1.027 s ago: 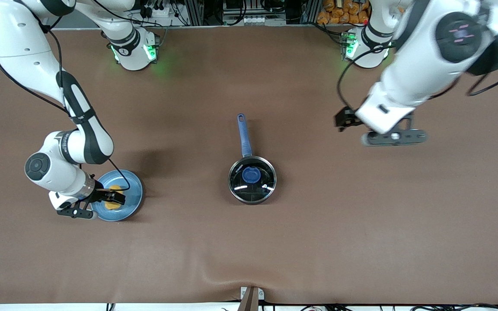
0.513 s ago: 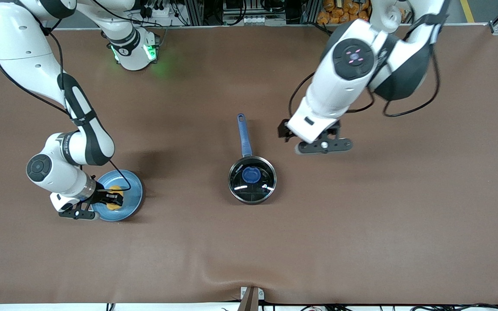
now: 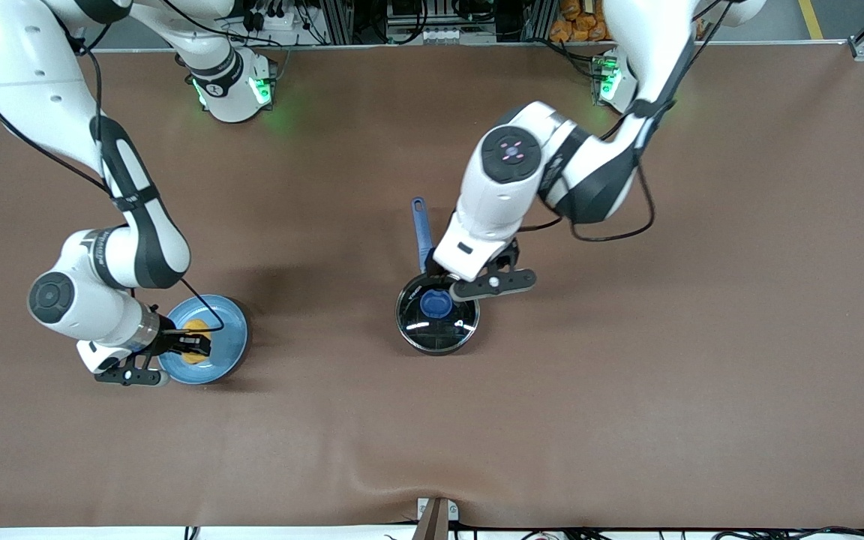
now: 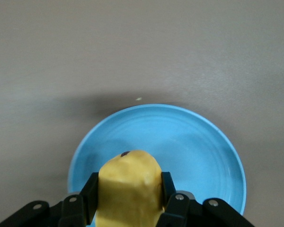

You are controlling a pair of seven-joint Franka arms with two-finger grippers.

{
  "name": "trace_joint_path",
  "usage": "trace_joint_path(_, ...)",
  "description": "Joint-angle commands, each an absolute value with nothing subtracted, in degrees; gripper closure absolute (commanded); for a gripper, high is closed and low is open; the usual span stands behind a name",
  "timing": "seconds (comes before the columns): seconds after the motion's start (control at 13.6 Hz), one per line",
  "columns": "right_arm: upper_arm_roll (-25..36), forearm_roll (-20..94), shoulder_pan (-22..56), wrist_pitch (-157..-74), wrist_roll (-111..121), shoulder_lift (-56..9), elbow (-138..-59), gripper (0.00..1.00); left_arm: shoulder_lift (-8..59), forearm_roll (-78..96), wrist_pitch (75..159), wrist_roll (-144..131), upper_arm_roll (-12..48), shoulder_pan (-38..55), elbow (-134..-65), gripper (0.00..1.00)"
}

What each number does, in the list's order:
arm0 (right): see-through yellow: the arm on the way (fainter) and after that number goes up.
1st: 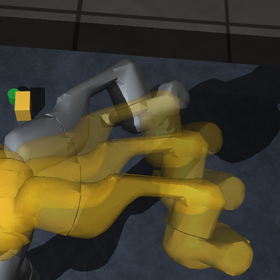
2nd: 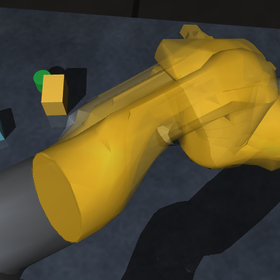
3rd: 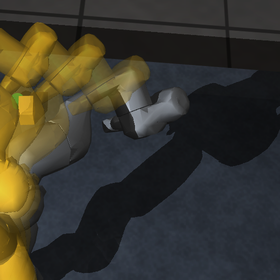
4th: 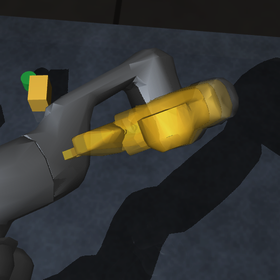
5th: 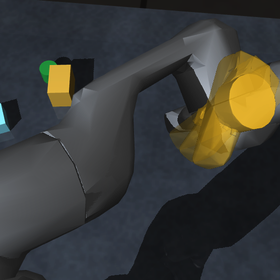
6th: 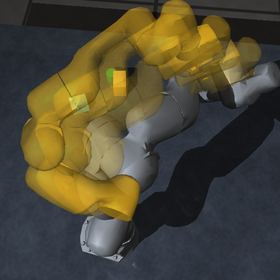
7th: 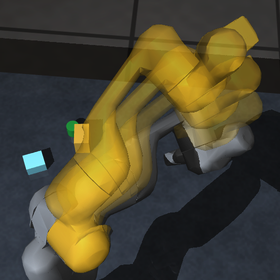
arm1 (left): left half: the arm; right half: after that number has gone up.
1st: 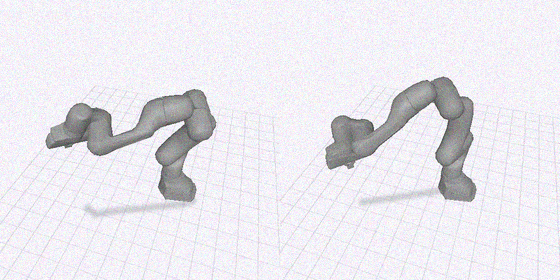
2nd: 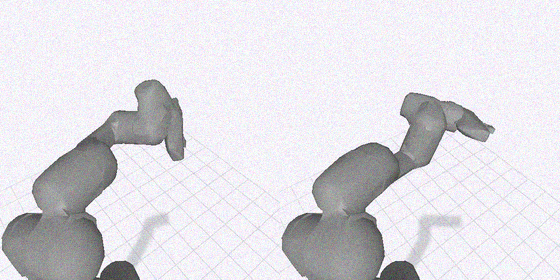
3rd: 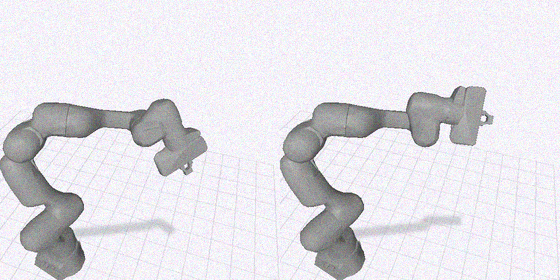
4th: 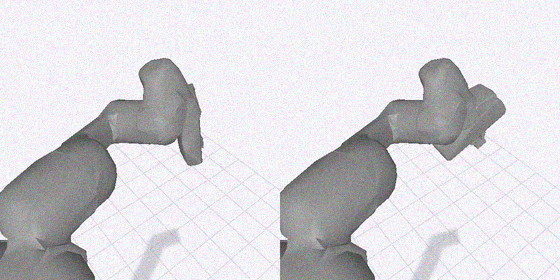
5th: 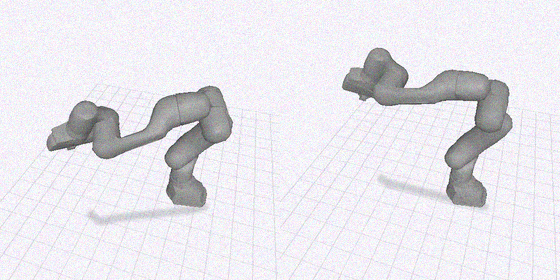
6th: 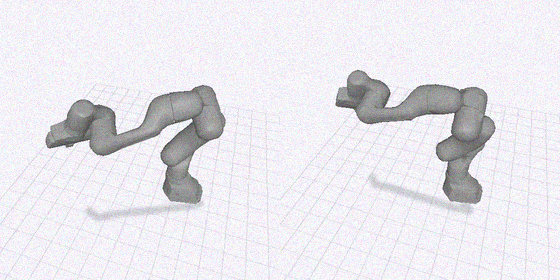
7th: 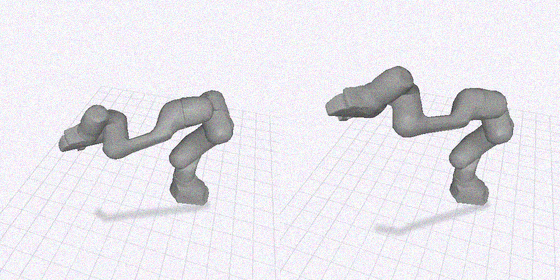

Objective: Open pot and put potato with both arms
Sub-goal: 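Lift the potato with the right gripper while the left gripper grasps the knob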

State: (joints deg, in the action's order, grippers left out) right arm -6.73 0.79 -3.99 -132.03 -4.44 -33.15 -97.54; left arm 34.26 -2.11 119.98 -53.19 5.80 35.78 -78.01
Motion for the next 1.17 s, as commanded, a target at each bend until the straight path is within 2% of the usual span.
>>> trace_joint_path(0.0,-6.8,1.1,-0.7,-129.2,-9.1,-29.0,-97.8,1.00,39.1,-4.9,123.0,-57.4,2.6,39.7,-74.1,0.00)
trace_joint_path(0.15,-6.8,1.1,2.1,-127.0,-13.8,-27.4,-97.8,1.00,40.4,-4.8,124.7,-57.2,-0.7,42.5,-73.5,0.00)
trace_joint_path(0.37,-6.8,1.1,6.6,-126.9,-20.9,-25.8,-97.8,1.00,42.6,-4.8,128.8,-57.6,-0.9,43.2,-73.4,0.00)
trace_joint_path(0.73,-6.8,1.1,14.6,-127.3,-32.3,-25.8,-96.0,1.00,46.0,-4.8,130.9,-57.5,-0.9,43.6,-73.4,0.00)
trace_joint_path(1.03,-6.7,1.1,18.1,-127.6,-37.5,-26.1,-94.4,1.00,47.2,-4.9,132.1,-57.5,-0.9,43.7,-73.5,0.00)
trace_joint_path(1.1,-6.7,1.1,18.6,-127.6,-38.1,-26.1,-94.1,1.00,47.1,-4.8,132.3,-58.5,-0.8,43.6,-73.5,0.34)
